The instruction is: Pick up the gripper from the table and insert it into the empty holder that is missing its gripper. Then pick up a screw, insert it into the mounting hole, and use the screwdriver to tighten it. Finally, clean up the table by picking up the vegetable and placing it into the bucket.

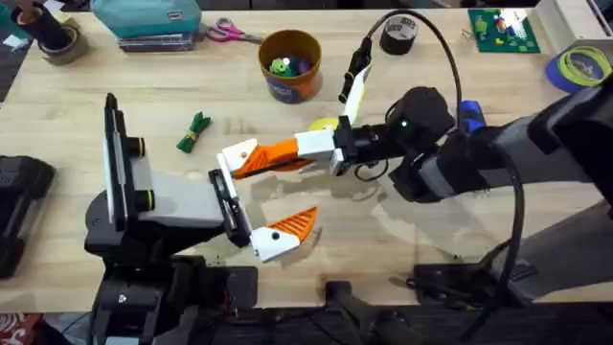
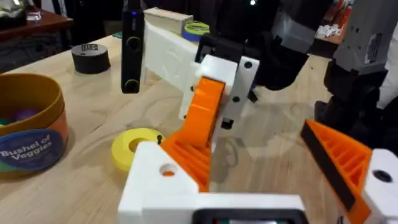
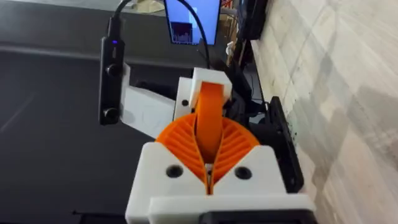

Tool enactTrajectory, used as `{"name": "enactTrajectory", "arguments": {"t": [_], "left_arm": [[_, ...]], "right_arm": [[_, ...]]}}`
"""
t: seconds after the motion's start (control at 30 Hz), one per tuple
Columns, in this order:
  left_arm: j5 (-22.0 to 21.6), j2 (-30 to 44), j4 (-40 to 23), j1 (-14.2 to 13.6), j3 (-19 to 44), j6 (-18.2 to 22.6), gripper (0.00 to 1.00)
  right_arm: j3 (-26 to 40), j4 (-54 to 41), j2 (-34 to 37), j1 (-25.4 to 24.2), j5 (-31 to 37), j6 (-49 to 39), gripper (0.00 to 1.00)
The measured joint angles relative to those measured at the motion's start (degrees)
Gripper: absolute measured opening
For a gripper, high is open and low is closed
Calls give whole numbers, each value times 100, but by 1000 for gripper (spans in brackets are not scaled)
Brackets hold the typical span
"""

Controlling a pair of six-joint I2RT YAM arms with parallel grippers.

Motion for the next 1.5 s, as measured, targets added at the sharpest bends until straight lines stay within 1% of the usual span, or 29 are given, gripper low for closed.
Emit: {"name": "enactTrajectory", "arguments": {"t": [0.63,1.5], "left_arm": [[-87,-1,7,11,0,0,986],[-46,0,4,11,0,-2,986]], "right_arm": [[374,28,319,-55,-154,0,9],[404,-31,321,-114,-240,-2,9]]}}
